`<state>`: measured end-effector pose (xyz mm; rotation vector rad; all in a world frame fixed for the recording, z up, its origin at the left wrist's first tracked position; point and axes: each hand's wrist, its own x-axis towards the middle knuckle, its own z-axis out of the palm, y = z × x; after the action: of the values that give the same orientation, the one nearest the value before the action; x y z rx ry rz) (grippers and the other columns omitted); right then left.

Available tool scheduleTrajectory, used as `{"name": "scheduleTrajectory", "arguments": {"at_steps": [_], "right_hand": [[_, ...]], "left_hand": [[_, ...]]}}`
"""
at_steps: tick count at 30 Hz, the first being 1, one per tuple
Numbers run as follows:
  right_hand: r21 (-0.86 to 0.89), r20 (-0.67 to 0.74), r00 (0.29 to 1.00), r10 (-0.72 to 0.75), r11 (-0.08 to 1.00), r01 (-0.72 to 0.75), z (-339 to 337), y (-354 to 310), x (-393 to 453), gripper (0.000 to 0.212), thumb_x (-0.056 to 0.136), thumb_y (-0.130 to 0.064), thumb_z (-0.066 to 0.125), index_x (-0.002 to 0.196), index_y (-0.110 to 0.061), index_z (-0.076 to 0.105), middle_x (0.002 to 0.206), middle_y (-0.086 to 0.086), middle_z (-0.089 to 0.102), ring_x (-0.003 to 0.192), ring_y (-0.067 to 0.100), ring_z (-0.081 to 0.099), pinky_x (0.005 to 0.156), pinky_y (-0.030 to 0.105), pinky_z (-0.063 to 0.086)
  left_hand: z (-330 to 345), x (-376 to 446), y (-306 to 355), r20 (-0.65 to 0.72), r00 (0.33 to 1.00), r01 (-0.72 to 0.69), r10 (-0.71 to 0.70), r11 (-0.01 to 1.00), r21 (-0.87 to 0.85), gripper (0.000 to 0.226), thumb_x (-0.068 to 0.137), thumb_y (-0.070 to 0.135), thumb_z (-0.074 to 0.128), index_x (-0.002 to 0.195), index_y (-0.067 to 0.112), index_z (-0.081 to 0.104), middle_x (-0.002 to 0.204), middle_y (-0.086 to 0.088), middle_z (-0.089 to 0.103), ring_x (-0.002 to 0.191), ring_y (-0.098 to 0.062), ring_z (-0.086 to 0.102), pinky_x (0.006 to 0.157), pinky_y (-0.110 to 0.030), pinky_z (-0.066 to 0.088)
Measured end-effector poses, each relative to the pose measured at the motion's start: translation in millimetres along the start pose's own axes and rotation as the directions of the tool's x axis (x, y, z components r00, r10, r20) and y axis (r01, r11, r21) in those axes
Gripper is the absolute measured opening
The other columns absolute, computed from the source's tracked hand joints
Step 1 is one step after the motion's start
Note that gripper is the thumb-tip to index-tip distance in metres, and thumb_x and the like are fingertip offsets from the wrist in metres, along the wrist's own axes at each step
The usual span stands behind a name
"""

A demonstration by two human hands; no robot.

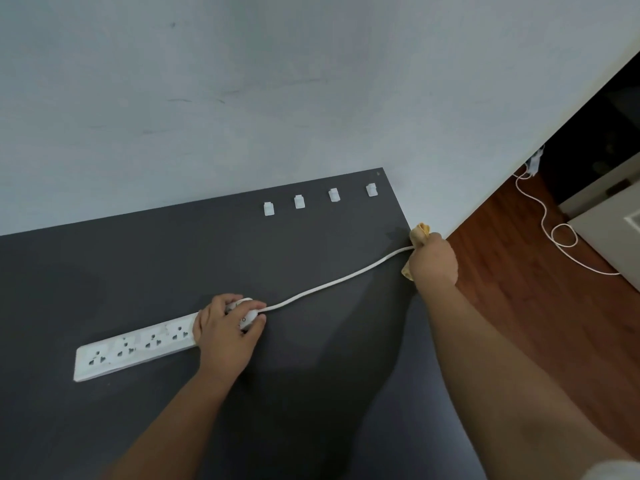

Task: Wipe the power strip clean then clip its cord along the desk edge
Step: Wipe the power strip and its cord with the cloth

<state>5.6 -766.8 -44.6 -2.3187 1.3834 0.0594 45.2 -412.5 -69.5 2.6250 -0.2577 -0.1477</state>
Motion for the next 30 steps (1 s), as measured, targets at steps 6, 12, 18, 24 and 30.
{"name": "scheduleTrajectory", "arguments": {"at_steps": [6, 12, 18, 24, 30], "right_hand": [[0.039, 0.158, 0.930, -0.332, 0.943, 0.330, 60.4, -44.6, -88.0, 0.046, 0.076, -0.004, 0.059, 0.121, -0.014, 0.053, 0.120, 0.010, 0.057, 0.109, 0.030, 0.056, 0.090, 0.038, 0.048], [0.002, 0.348, 0.719, -0.602, 0.767, 0.642, 80.8, -73.5, -153.3, 0.054, 0.079, -0.007, 0.060, 0.130, -0.012, 0.044, 0.122, 0.012, 0.054, 0.111, 0.034, 0.053, 0.092, 0.042, 0.044], [-0.013, 0.211, 0.923, -0.321, 0.943, 0.331, 32.2, -26.6, -64.8, 0.047, 0.064, -0.003, 0.071, 0.108, -0.012, 0.060, 0.112, 0.010, 0.062, 0.104, 0.029, 0.062, 0.084, 0.033, 0.049], [-0.096, 0.143, 0.982, -0.123, 0.986, 0.138, -4.3, -6.1, -25.5, 0.045, 0.066, 0.008, 0.067, 0.108, -0.006, 0.056, 0.110, 0.015, 0.057, 0.098, 0.038, 0.060, 0.076, 0.042, 0.053], [0.022, 0.165, 0.954, -0.252, 0.967, 0.252, 40.1, -39.2, -84.8, 0.044, 0.072, 0.002, 0.062, 0.115, -0.010, 0.057, 0.115, 0.011, 0.059, 0.102, 0.032, 0.062, 0.084, 0.038, 0.052]], "left_hand": [[2.4, 1.3, -0.2, -0.003, 1.000, 0.012, -0.012, 1.000, 0.014, 0.018, 0.078, 0.034, 0.074, 0.090, 0.046, 0.070, 0.110, 0.010, 0.053, 0.110, -0.020, 0.049, 0.103, -0.045, 0.031], [0.2, 2.3, -3.0, 0.020, 1.000, -0.020, 0.020, 0.999, 0.033, 0.018, 0.078, 0.037, 0.074, 0.093, 0.046, 0.069, 0.110, 0.010, 0.051, 0.109, -0.021, 0.049, 0.102, -0.043, 0.032], [-3.5, 1.8, -3.3, 0.062, 0.998, -0.015, 0.015, 1.000, 0.002, 0.017, 0.080, 0.041, 0.071, 0.094, 0.049, 0.067, 0.112, 0.013, 0.050, 0.112, -0.018, 0.045, 0.105, -0.041, 0.027], [-7.0, 3.0, -2.6, 0.105, 0.994, -0.024, 0.021, 1.000, 0.019, 0.018, 0.081, 0.044, 0.068, 0.098, 0.049, 0.066, 0.115, 0.011, 0.048, 0.115, -0.019, 0.044, 0.105, -0.038, 0.026], [-8.5, 2.6, -1.1, 0.107, 0.994, -0.033, 0.029, 0.999, 0.037, 0.019, 0.081, 0.044, 0.067, 0.099, 0.047, 0.067, 0.115, 0.009, 0.049, 0.115, -0.019, 0.044, 0.105, -0.037, 0.026]]}}
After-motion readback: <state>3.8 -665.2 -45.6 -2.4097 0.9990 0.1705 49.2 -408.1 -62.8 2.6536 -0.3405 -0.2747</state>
